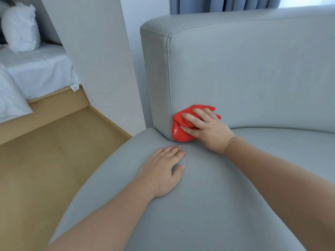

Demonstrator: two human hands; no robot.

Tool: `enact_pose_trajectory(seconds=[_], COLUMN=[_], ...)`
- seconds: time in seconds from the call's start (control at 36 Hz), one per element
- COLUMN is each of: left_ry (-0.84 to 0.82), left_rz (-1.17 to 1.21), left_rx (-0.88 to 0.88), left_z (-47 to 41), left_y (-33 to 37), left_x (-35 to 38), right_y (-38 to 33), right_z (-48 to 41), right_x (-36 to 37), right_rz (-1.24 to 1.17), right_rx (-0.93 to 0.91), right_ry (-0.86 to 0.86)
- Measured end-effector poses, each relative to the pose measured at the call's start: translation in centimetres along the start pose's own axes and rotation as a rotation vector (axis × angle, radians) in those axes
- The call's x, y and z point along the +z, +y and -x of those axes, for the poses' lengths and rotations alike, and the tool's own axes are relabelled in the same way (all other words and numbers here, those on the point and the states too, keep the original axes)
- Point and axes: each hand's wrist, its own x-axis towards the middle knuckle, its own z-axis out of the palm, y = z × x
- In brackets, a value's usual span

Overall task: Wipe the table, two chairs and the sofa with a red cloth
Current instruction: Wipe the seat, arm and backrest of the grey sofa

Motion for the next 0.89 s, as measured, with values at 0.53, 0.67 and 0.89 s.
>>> enact_pose_trajectory(seconds=[0.53,0.67,0.89], left_ry=[0.006,0.002,0.0], left_rz=[-0.006,-0.011,-0.024], left_rx=[-0.009,-0.012,-0.014], left_z=[-0.1,-0.1,0.0], left_y=[-0.2,0.0,0.1], left_x=[0.3,0.2,0.1], right_y=[5.3,8.6,10.1], right_z=[-2.5,-4.8,-6.9], right_x=[-5.9,-9.8,-9.7], right_rz=[0.104,0.225,0.07], right_rx=[-0.03,0.19,0.452], right_ry=[0.191,0.441,0.321])
